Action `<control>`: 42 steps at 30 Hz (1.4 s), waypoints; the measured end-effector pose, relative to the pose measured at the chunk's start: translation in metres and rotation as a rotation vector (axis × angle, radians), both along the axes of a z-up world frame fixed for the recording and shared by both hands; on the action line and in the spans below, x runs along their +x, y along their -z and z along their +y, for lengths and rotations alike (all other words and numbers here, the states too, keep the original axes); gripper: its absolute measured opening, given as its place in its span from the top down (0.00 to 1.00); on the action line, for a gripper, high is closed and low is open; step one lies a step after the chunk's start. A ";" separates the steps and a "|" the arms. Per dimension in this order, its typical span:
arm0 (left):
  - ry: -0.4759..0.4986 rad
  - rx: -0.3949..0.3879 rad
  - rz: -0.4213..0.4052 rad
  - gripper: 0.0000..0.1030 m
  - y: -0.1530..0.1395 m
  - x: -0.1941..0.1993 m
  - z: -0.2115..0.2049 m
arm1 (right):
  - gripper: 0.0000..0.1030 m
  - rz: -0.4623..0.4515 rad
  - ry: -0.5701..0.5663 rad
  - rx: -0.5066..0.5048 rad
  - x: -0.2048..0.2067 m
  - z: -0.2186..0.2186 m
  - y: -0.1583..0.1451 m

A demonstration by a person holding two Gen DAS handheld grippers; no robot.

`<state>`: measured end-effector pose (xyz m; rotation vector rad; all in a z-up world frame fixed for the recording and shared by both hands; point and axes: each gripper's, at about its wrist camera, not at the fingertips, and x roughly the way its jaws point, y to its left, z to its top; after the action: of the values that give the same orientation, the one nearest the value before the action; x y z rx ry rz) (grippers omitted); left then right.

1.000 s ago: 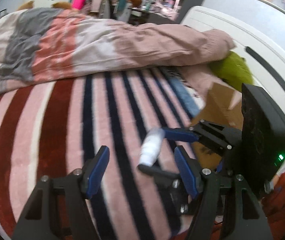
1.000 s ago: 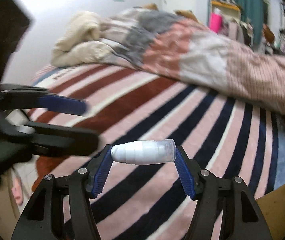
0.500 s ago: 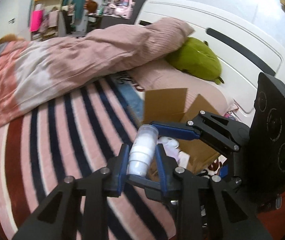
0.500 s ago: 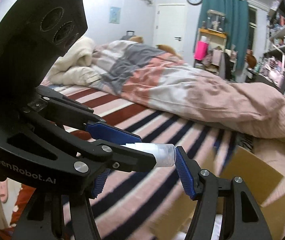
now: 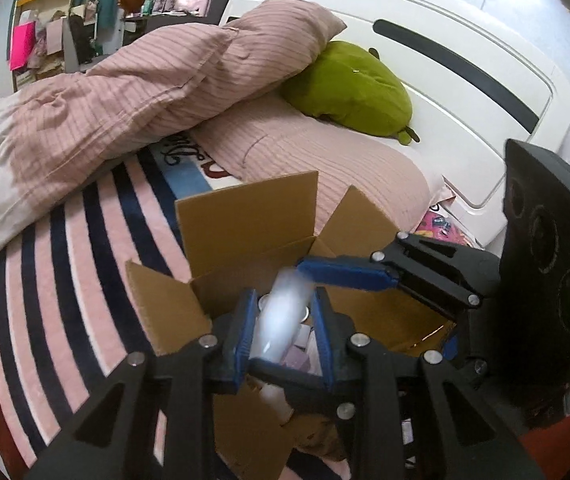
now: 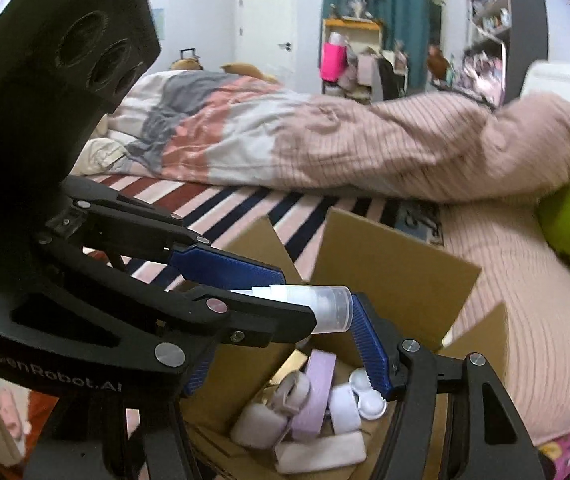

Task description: Organize rigid objects

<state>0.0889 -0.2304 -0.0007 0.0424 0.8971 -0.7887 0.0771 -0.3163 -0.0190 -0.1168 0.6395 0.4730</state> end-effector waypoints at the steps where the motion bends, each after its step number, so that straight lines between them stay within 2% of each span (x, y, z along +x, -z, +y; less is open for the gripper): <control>1: -0.007 -0.001 -0.002 0.67 0.000 0.000 0.000 | 0.42 0.011 -0.004 0.009 0.000 -0.001 0.001; 3: -0.028 0.009 -0.019 0.58 -0.001 -0.001 0.004 | 0.42 0.021 -0.003 0.011 0.001 -0.003 0.003; 5: -0.054 0.011 -0.035 0.43 -0.003 -0.003 0.011 | 0.39 0.011 0.001 -0.011 0.002 0.000 0.006; 7: -0.092 -0.005 -0.061 0.39 -0.009 -0.008 0.024 | 0.35 0.006 0.003 -0.020 0.000 0.001 0.007; 10: -0.176 -0.024 -0.122 0.25 -0.020 -0.020 0.045 | 0.32 -0.001 -0.003 -0.015 -0.004 0.002 0.008; 11: -0.205 -0.026 -0.142 0.21 -0.023 -0.024 0.051 | 0.29 -0.008 -0.005 -0.010 -0.005 0.002 0.007; 13: -0.303 -0.016 -0.185 0.20 -0.030 -0.033 0.065 | 0.20 -0.031 -0.007 0.005 -0.009 0.002 0.005; 15: -0.387 0.007 -0.217 0.19 -0.034 -0.042 0.076 | 0.17 -0.062 -0.007 0.026 -0.014 0.001 0.001; 17: -0.446 0.025 -0.229 0.17 -0.035 -0.049 0.085 | 0.08 -0.069 -0.012 0.057 -0.016 0.001 -0.003; 20: -0.541 0.065 -0.256 0.17 -0.035 -0.060 0.101 | 0.07 -0.100 -0.046 0.147 -0.024 -0.003 -0.010; 22: -0.593 0.094 -0.261 0.17 -0.033 -0.063 0.110 | 0.06 -0.124 -0.037 0.158 -0.029 -0.002 -0.015; 24: -0.639 0.116 -0.259 0.17 -0.030 -0.067 0.121 | 0.00 -0.160 -0.015 0.141 -0.035 0.001 -0.020; 27: -0.676 0.122 -0.241 0.17 -0.024 -0.068 0.134 | 0.00 -0.212 -0.031 0.110 -0.044 0.006 -0.024; 33: -0.730 0.133 -0.249 0.17 -0.021 -0.074 0.151 | 0.00 -0.187 -0.040 0.108 -0.044 0.011 -0.025; 42: -0.754 0.151 -0.268 0.17 -0.024 -0.080 0.156 | 0.00 -0.169 -0.020 0.105 -0.042 0.009 -0.022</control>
<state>0.0094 -0.0749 0.0230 -0.0555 0.6406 -0.0085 0.0354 -0.3075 0.0035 -0.0626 0.4470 0.5097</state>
